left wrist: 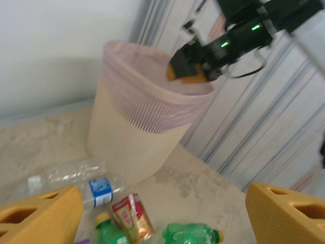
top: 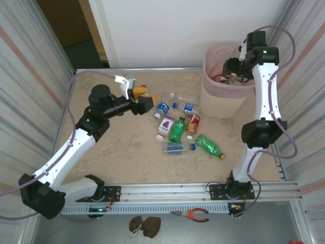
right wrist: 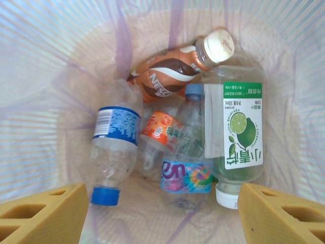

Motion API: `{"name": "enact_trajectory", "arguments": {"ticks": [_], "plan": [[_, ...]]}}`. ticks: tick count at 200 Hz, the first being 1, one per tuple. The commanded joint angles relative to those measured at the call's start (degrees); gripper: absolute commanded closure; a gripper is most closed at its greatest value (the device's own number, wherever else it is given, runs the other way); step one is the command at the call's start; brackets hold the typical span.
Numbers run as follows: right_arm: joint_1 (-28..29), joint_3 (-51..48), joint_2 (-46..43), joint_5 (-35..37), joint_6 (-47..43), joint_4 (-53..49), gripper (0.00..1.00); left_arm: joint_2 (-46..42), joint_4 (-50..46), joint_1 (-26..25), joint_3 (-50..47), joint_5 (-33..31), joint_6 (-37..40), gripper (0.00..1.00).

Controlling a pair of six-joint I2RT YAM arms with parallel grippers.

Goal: Put the plastic bottles in the bin

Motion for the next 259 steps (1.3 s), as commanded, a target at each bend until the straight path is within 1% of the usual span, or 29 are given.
{"name": "enact_trajectory", "arguments": {"ticks": [1, 30, 49, 62, 78, 103, 135, 180, 195, 238, 252, 259], "plan": [[0.7, 1.4, -4.7, 0.6, 0.0, 0.2, 0.24, 1.5, -5.6, 0.9, 2.9, -4.0, 0.9, 0.17], [1.4, -2.5, -10.6, -0.3, 0.7, 2.3, 0.24, 4.9, -14.0, 1.1, 5.9, -9.5, 1.5, 0.19], [1.9, -7.4, -15.2, -1.0, 1.5, 4.6, 0.24, 8.1, -19.6, 1.1, 8.7, -13.7, 1.5, 0.21], [2.1, -10.9, -18.5, -1.5, 2.0, 6.3, 0.24, 10.8, -23.5, 1.3, 11.1, -15.3, 1.5, 0.22], [2.2, -15.1, -22.1, -1.8, 2.2, 7.7, 0.24, 13.9, -26.4, 1.3, 13.5, -17.4, 1.5, 0.22], [2.2, -20.0, -26.9, -1.3, 2.6, 8.7, 0.24, 18.9, -30.1, 2.0, 16.8, -22.2, 0.1, 0.17], [2.1, -24.0, -30.8, -0.5, 2.4, 8.8, 0.24, 25.6, -32.2, 3.7, 20.5, -22.9, 0.1, 0.17], [2.1, -25.8, -33.3, 0.0, 2.7, 8.8, 0.24, 35.2, -32.1, 5.6, 25.3, -23.0, 0.1, 0.17], [2.1, -27.8, -33.8, 0.1, 2.9, 8.8, 0.23, 39.4, -32.7, 5.6, 28.2, -23.8, 0.6, 0.2], [2.0, -28.0, -34.7, 1.5, 2.5, 8.2, 0.23, 52.6, -38.9, 5.6, 39.5, -25.7, 0.3, 0.2], [2.0, -28.2, -34.9, 1.7, 2.4, 8.1, 0.23, 54.9, -40.6, 5.6, 42.1, -27.3, 0.0, 0.2], [1.9, -28.2, -35.0, 1.7, 2.4, 8.1, 0.23, 57.3, -41.2, 5.6, 43.1, -28.2, -0.1, 0.19]]}}
